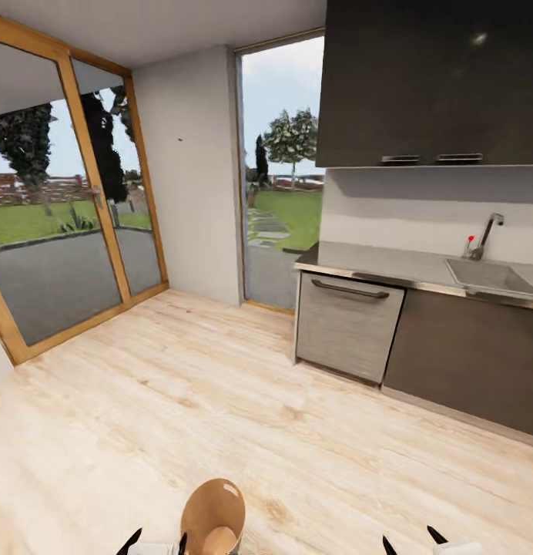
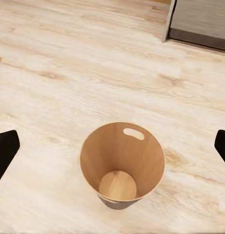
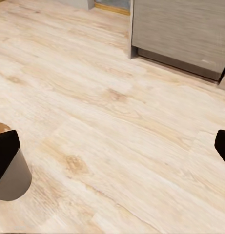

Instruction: Put the three can of soda from the living room inside the tash can in the kitchen.

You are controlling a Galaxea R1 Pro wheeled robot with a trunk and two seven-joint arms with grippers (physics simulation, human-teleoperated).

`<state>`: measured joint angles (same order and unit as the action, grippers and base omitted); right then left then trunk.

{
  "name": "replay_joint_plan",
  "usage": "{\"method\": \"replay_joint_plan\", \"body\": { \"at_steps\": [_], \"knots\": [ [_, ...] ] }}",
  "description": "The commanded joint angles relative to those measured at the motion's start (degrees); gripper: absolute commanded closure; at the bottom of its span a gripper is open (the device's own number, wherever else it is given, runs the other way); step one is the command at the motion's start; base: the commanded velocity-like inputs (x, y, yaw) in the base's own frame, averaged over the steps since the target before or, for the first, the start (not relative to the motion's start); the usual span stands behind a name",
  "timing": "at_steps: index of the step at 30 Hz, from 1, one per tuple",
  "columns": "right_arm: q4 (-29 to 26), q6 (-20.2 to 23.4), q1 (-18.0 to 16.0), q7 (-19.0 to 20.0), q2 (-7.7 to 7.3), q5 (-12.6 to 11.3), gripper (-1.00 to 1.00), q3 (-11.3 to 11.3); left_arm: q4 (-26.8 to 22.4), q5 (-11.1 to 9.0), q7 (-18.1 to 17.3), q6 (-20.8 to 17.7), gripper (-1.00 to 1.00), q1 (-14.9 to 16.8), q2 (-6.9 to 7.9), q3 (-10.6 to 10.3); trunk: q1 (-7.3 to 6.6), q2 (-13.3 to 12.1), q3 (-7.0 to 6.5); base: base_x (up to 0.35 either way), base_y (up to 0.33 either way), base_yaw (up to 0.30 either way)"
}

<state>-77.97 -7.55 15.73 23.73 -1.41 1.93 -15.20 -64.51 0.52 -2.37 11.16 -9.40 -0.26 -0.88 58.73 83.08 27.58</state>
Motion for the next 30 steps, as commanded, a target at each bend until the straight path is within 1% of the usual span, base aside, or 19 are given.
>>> {"method": "replay_joint_plan", "body": {
  "at_steps": [1,24,30],
  "knots": [
    [0.00,0.00,0.00,0.00,0.00,0.00,-1.00,0.00,0.00,0.00,0.00,0.00,-1.00,0.00,0.00,0.00,0.00,0.00,0.00,-0.129,0.278,0.244],
    [0.09,-0.01,0.00,0.00,0.00,0.00,-1.00,0.00,-0.09,-0.08,0.00,0.01,-1.00,0.00,0.00,-0.07,0.00,0.00,0.00,-0.145,0.240,0.245],
    [0.09,-0.01,0.00,0.00,0.03,-0.07,-1.00,0.06,-0.09,-0.08,0.00,0.08,-1.00,0.00,0.00,-0.08,0.00,0.00,0.00,-0.088,0.097,0.099]
  ]
}}
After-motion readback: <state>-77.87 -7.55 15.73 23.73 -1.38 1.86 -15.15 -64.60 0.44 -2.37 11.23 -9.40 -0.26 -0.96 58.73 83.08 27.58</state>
